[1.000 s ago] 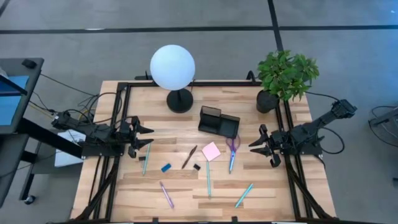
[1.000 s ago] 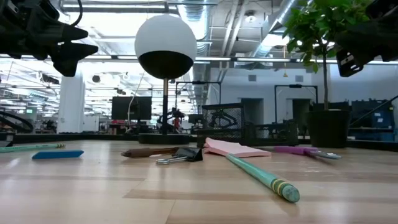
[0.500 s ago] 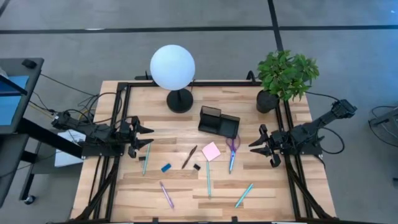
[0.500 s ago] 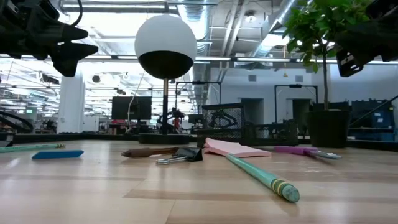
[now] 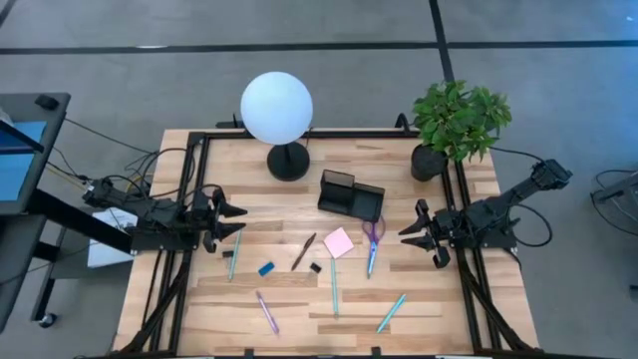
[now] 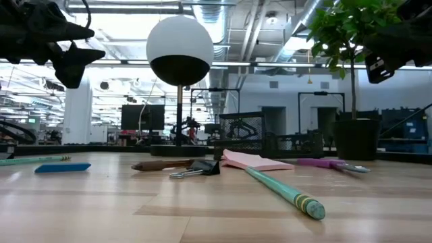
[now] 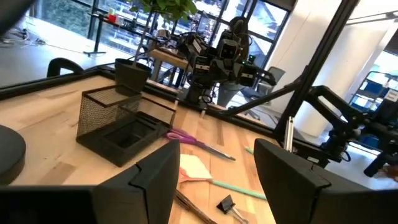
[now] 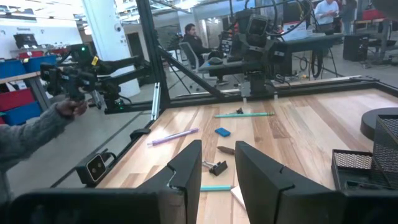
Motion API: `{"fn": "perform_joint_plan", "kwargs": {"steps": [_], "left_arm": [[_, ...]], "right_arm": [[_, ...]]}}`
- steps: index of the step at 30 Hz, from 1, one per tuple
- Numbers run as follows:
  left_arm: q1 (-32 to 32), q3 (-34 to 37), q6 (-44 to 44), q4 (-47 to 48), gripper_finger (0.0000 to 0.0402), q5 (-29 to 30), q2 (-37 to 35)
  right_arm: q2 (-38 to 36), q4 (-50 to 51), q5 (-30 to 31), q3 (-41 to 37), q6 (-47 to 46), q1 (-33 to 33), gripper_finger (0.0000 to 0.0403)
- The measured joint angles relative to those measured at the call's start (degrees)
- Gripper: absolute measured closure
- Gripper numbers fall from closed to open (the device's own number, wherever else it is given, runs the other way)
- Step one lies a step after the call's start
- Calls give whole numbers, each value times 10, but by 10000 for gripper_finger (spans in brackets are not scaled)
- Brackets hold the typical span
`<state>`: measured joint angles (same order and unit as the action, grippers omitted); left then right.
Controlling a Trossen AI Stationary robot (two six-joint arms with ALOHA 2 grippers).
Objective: Pick and place office supplies into organizer
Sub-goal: Put the brown pen into the desk organizer
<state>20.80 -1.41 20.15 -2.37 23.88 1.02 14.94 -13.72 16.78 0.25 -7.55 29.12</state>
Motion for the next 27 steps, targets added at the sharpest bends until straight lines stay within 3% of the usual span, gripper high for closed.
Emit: {"fn": "perform_joint_plan", "kwargs": {"steps": [12,20,27], "left_arm": [[12,9,0,-23,200,23,22],[53,9,59,-35,200,110,116],[104,9,65,-161,200,142,230]], "right_arm": [[0,-2,20,0,32,-5,310],[2,0,30,0,5,-43,310],[1,-41,28,0,-49,-49,310]]}}
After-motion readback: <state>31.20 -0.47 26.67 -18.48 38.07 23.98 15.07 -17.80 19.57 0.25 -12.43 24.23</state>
